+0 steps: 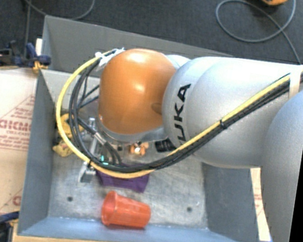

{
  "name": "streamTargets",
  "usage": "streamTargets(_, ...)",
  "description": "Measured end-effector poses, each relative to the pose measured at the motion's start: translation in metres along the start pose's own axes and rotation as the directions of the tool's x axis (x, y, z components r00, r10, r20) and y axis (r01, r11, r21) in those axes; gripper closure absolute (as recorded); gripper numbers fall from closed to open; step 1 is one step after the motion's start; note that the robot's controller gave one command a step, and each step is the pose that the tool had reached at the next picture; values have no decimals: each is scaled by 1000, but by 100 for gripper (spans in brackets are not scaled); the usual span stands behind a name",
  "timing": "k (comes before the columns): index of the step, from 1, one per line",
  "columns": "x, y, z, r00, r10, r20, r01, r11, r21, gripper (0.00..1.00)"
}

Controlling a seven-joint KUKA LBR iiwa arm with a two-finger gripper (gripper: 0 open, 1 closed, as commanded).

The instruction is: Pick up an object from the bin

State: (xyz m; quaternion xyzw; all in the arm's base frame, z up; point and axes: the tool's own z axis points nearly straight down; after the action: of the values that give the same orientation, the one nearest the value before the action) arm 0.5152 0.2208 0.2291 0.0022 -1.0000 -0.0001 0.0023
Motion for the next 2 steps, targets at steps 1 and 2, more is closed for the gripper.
streamTargets(1, -2, -1, -4, 1000, 4, 7, -4, 1000, -2, 0)
streamTargets(2, -24, -40, 58, 997, 72, 12, -72, 997, -4, 0)
